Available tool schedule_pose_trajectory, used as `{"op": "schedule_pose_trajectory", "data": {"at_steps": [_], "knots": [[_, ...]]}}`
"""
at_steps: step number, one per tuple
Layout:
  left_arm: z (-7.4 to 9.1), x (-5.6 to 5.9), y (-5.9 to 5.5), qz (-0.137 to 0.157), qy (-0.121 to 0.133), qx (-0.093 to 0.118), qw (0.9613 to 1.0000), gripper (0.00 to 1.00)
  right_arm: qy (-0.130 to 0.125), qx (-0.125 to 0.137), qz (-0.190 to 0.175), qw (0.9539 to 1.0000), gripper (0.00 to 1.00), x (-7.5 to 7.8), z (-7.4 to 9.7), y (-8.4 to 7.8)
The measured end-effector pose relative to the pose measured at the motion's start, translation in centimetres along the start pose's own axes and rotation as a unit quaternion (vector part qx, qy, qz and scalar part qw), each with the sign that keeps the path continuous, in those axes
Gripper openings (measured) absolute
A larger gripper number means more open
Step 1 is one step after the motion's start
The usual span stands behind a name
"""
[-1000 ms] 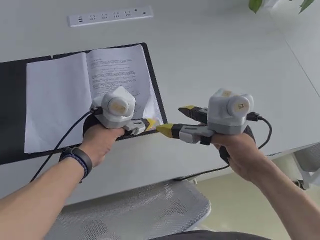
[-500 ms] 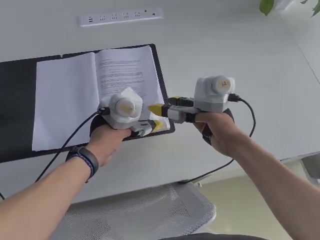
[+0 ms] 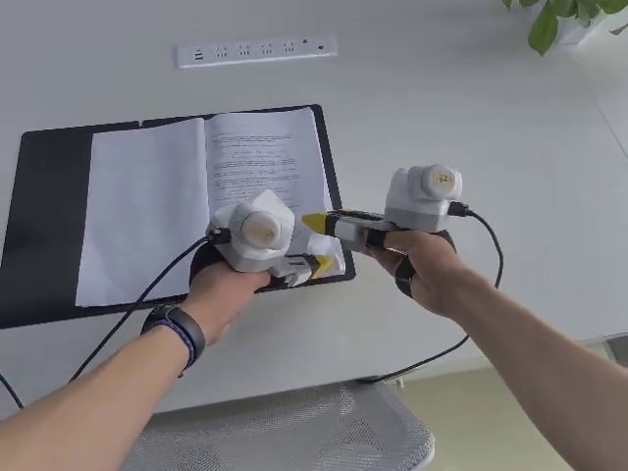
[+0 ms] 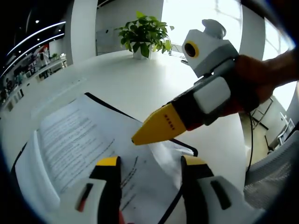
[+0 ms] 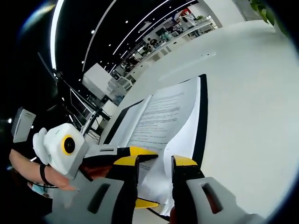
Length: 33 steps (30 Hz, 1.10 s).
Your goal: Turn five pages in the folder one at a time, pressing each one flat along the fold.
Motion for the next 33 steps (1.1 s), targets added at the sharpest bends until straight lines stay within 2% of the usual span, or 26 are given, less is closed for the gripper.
{"op": "schedule_pose_trajectory", "data": {"at_steps": [10,16,23,26,33], "knots": [[-0.2,-0.1,-0.1,0.001,-0.003,-0.002,1.0,0.52,-0.004,0.014,-0.013,0.9998,0.03,0.4,0.2,0.1],[-0.1,0.0,-0.1,0.006,-0.007,-0.009,0.9999,0.56,-0.001,0.022,-0.024,0.9995,0.01,0.4,0.2,0.3],[1.2,-0.4,-0.1,0.0,-0.002,-0.01,0.9999,0.6,-0.007,0.032,-0.04,0.9987,0.0,0.4,0.3,0.1],[1.8,-0.7,0.2,-0.001,0.0,-0.006,1.0,0.62,-0.006,0.038,-0.049,0.9981,0.0,0.2,0.3,0.0],[3.5,-2.1,0.5,-0.001,0.01,0.003,0.9999,0.64,-0.009,0.034,-0.04,0.9986,0.0,0.1,0.3,0.3]]}}
Point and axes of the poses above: the centre of the closed fingertips' face, and the gripper's own axes: z roughly backward along the fingers, x roughly to its right, y roughly out of its top, the point moved 5 cm from there along z, roughly backward along the fingers, and after that the axes turned 11 degrees about y, right-handed, at the moved point
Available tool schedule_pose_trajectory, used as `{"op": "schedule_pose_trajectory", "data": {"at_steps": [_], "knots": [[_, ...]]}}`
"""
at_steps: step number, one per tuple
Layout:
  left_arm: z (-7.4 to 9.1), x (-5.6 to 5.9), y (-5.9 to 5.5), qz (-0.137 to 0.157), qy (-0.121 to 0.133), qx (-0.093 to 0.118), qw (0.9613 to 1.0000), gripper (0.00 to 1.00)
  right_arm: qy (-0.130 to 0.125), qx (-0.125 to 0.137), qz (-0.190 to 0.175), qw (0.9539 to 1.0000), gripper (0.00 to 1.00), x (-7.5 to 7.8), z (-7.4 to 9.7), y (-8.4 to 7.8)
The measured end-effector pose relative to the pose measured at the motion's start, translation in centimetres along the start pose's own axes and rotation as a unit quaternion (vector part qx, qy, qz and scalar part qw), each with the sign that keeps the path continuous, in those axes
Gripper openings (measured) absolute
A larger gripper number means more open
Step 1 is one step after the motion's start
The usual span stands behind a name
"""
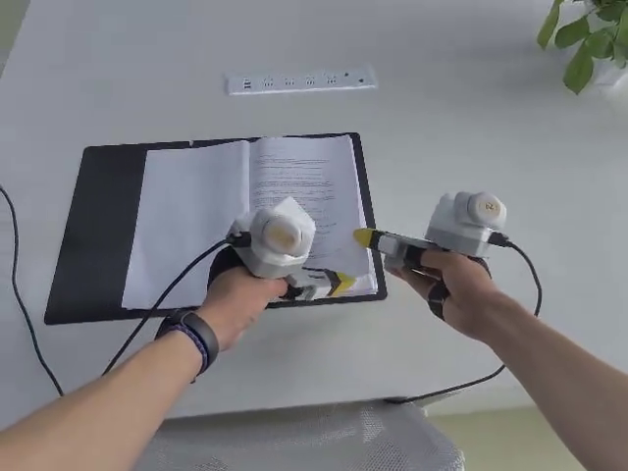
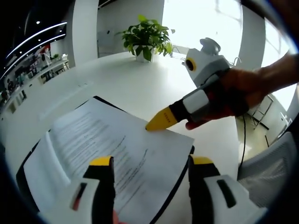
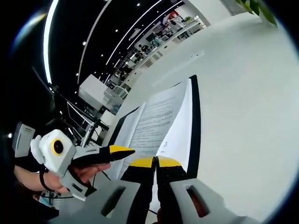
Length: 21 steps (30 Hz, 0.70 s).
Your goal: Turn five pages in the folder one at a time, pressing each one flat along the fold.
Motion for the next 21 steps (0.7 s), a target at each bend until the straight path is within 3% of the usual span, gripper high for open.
{"op": "schedule_pose_trajectory", "data": {"at_steps": [12,21], "knots": [[3.2,-2.6,0.1,0.023,0.017,0.026,0.9993,0.66,-0.001,0.002,0.017,0.9999,0.0,-1.7,-0.5,0.7],[6.0,-5.3,-1.7,0.046,0.04,0.032,0.9976,0.66,0.001,0.01,0.029,0.9995,0.0,-2.9,-0.7,1.4]]}}
Point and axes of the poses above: the centre of the closed fingertips' face, and the gripper's own axes: z roughly backward along the fingers, x roughly to its right, y roughly out of its top, the point moved 5 cm from there along z, roughly backward along the fingers, and after that the axes turned 11 degrees about y, right-handed, at the moved point
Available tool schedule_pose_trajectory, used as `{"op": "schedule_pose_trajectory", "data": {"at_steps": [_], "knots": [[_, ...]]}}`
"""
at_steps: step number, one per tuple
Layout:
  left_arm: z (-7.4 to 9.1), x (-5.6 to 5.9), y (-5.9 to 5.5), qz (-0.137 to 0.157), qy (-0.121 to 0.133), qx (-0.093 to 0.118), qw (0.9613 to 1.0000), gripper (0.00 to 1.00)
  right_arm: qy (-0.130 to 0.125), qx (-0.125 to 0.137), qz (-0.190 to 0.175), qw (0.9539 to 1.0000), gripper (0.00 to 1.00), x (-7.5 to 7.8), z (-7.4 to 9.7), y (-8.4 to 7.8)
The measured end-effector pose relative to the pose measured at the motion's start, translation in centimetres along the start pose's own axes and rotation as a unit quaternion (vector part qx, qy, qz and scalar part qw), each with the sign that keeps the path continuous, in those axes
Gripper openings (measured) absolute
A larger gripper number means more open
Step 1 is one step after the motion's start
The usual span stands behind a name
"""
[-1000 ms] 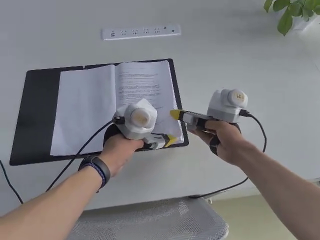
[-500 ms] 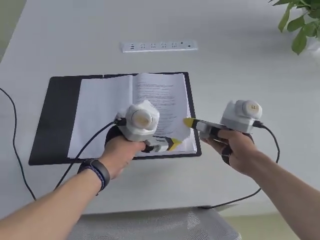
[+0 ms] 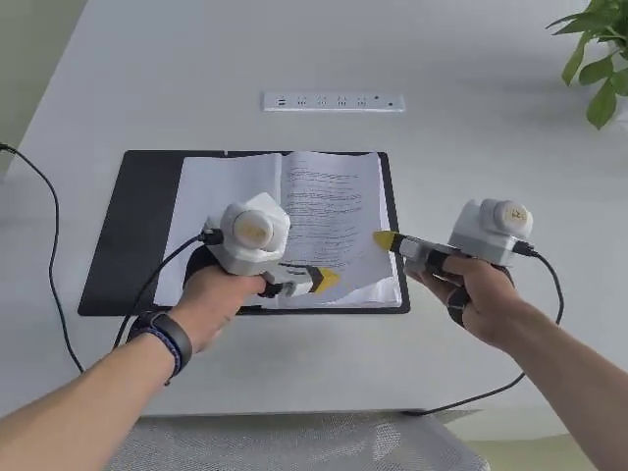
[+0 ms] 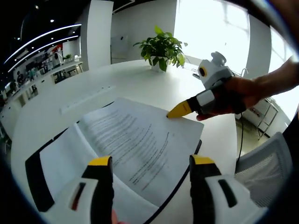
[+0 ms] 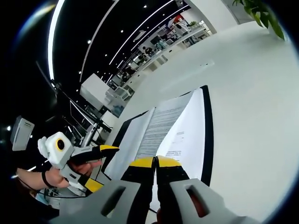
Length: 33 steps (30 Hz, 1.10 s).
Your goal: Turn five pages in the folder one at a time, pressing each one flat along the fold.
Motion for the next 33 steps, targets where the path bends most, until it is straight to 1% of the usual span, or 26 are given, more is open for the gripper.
{"op": "schedule_pose_trajectory", "data": {"at_steps": [5,9,12,16,19,20,22,25,27,33], "knots": [[2.0,-2.1,-0.6,0.02,0.016,0.009,0.9996,0.66,0.011,0.012,0.01,0.9998,0.0,-1.5,-0.9,0.8],[3.5,-3.6,-1.1,0.031,0.029,0.015,0.999,0.66,0.028,0.013,0.02,0.9993,0.0,-3.3,-2.0,1.2],[4.6,-4.6,-1.5,0.042,0.04,0.02,0.9981,0.66,0.041,0.01,0.034,0.9985,0.0,-4.5,-2.9,1.5],[6.0,-5.6,-2.1,0.051,0.053,0.025,0.997,0.67,0.058,0.006,0.046,0.9973,0.0,-6.2,-4.2,2.0],[6.8,-6.3,-2.6,0.053,0.061,0.029,0.9963,0.67,0.074,-0.001,0.056,0.9956,0.0,-7.5,-5.2,2.0],[7.0,-6.3,-2.6,0.054,0.062,0.029,0.9962,0.67,0.077,-0.002,0.058,0.9954,0.0,-7.7,-5.4,2.0],[7.7,-6.6,-2.9,0.062,0.066,0.032,0.9954,0.67,0.088,-0.008,0.062,0.9941,0.0,-8.5,-6.2,1.9],[8.5,-7.3,-3.8,0.068,0.074,0.031,0.9945,0.68,0.1,-0.016,0.068,0.9925,0.0,-9.6,-7.4,1.6],[9.1,-7.6,-4.2,0.069,0.079,0.029,0.994,0.69,0.107,-0.02,0.069,0.9917,0.0,-10.0,-8.1,1.3],[10.8,-8.7,-4.9,0.071,0.092,0.032,0.9927,0.69,0.124,-0.038,0.074,0.9888,0.0,-11.5,-10.1,0.4]]}}
Point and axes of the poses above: the centre of the closed fingertips' face, and the gripper's own axes: z roughly backward along the fingers, x roughly to its right, y roughly out of its top, the point moved 5 cm from there along z, roughly backward along the fingers, and after that the axes turned 11 degrees about y, right-handed, at the moved point
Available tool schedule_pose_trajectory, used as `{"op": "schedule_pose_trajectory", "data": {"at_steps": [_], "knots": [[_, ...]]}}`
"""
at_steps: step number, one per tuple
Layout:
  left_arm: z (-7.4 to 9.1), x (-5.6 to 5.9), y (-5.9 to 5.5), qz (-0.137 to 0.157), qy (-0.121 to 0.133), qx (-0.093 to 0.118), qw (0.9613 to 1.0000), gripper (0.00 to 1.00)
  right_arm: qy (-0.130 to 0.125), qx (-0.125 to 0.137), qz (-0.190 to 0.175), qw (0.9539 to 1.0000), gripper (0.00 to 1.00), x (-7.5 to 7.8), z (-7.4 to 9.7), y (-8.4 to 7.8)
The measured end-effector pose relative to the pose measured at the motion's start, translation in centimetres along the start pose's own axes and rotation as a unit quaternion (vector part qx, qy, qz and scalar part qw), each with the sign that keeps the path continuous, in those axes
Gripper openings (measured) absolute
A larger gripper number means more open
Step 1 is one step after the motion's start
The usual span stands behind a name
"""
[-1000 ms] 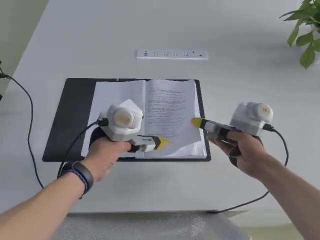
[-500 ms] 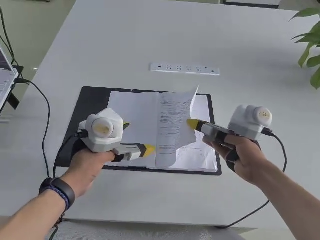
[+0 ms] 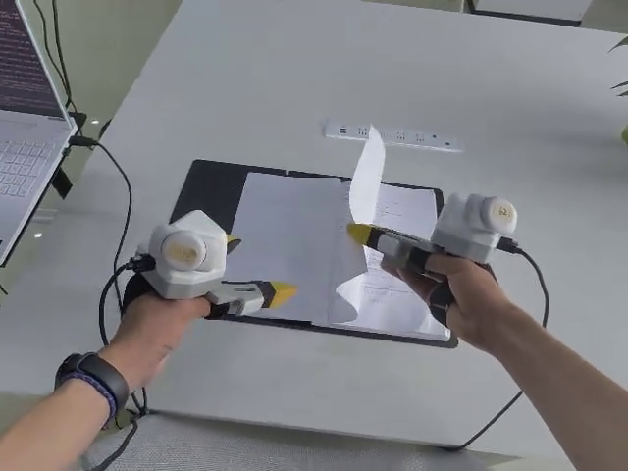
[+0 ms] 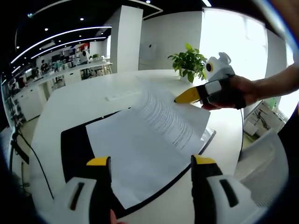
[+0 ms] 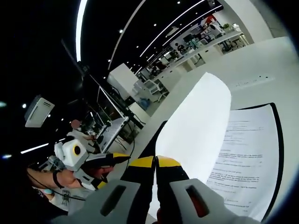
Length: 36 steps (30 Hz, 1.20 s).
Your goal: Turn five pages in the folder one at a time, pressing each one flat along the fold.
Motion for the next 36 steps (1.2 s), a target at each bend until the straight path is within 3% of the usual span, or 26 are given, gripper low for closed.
{"op": "schedule_pose_trajectory", "data": {"at_steps": [5,12,21,30,36], "knots": [[1.1,-1.4,-0.4,0.005,0.013,0.002,0.9999,0.69,0.017,-0.016,0.001,0.9997,0.0,-0.6,-2.3,-0.5],[2.8,-2.6,-1.0,0.014,0.028,0.003,0.9995,0.7,0.036,-0.038,-0.001,0.9986,0.0,-1.3,-5.3,-1.2],[4.0,-3.1,-2.4,0.022,0.036,-0.004,0.9991,0.7,0.048,-0.073,-0.009,0.9961,0.0,-1.3,-8.9,-2.8],[5.6,-2.8,-2.5,0.04,0.045,0.004,0.9982,0.7,0.053,-0.089,-0.024,0.9943,0.0,-1.2,-11.6,-4.0],[5.6,-2.6,-3.3,0.046,0.043,-0.002,0.998,0.7,0.044,-0.109,-0.042,0.9922,0.0,-0.6,-13.1,-5.7]]}}
Point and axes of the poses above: the centre of the closed fingertips' face, and the gripper's own axes: z roughly backward along the fingers, x roughly to its right, y roughly out of its top, the point moved 5 cm from there along z, roughly backward along the fingers, and after that the axes turned 11 degrees about y, right-handed, at the moved point
